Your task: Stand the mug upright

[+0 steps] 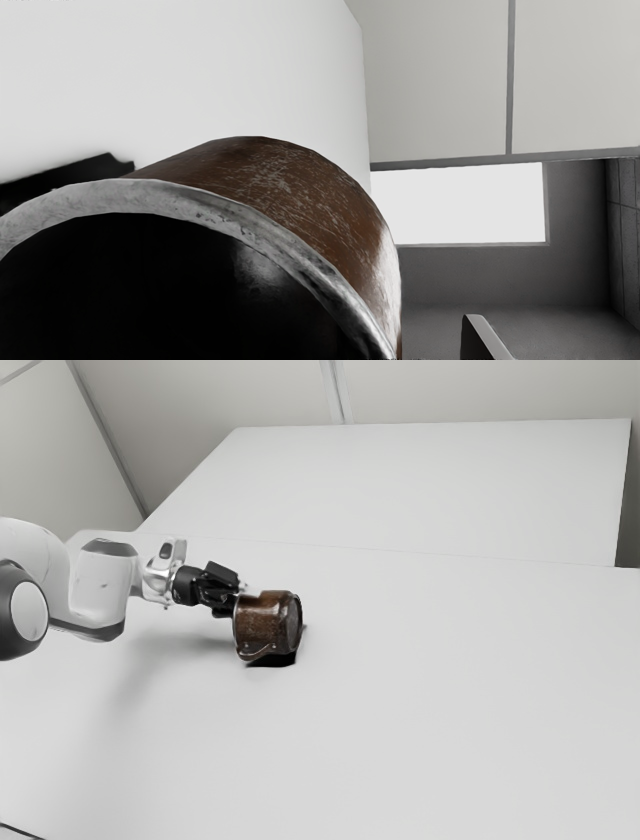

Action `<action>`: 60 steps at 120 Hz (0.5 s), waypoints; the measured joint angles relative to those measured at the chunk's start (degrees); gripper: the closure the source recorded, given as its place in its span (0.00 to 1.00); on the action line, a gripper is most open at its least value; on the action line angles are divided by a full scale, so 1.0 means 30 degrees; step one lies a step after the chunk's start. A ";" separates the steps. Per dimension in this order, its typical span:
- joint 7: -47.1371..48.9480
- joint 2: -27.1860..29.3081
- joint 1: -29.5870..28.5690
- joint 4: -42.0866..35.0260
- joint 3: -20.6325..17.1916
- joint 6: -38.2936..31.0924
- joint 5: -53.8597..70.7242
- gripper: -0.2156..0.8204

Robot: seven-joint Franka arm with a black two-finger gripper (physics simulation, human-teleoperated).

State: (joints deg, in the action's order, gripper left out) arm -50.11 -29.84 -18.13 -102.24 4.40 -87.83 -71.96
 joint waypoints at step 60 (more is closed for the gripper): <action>-0.1465 0.3781 0.1218 -0.0274 0.0055 0.0590 0.1322 0.95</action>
State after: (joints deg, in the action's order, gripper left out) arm -54.51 -18.50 -14.48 -103.06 4.56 -86.06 -67.99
